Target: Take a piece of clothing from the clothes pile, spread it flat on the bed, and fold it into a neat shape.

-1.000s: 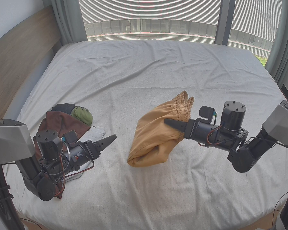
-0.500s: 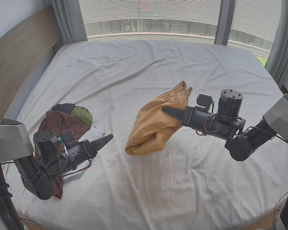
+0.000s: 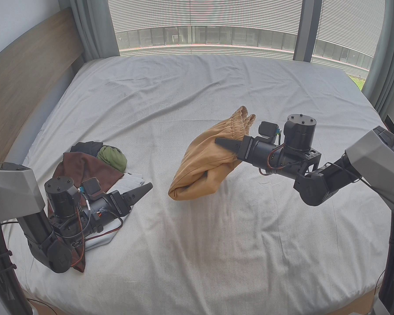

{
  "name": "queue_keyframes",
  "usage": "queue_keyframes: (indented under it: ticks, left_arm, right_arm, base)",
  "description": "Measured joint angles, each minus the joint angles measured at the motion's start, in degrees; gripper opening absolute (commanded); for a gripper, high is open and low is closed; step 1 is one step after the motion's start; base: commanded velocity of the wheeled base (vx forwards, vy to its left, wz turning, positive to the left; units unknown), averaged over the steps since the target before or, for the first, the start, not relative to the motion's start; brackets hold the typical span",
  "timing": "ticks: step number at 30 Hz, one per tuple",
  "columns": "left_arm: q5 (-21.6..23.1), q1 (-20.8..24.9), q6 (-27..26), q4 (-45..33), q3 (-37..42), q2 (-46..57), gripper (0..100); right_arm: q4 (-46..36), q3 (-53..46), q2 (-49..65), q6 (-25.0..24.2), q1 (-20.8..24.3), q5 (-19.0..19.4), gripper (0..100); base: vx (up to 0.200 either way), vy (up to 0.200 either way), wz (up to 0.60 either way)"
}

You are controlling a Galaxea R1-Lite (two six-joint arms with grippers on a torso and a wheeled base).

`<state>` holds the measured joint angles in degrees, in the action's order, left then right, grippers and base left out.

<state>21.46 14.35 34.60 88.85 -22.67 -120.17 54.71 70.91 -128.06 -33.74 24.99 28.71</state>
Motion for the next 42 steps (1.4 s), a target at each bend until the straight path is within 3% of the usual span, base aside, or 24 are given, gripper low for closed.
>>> queue_keyframes:
  ticks: [16,28,35,42]
  left_arm:
    - [0.09,-0.11,0.09,0.0,0.07,0.02,100]
    - [0.93,-0.99,0.13,0.02,-0.01,0.05,100]
    - [1.21,-1.15,0.44,-0.05,0.07,0.9,100]
    - [1.21,-1.23,0.44,-0.02,0.16,1.65,100]
  right_arm:
    - [-8.44,14.84,-7.33,0.0,0.15,0.0,0]
    - [-15.6,31.4,-14.54,-0.06,-0.68,-0.05,0]
    - [-15.87,33.0,-20.2,0.3,-3.13,-0.09,0]
    - [-14.4,26.75,-21.5,1.78,-5.05,-0.13,0]
  base:
    - [0.0,0.0,0.0]
    - [0.0,0.0,0.0]
    - [0.0,0.0,0.0]
    - [0.0,0.0,0.0]
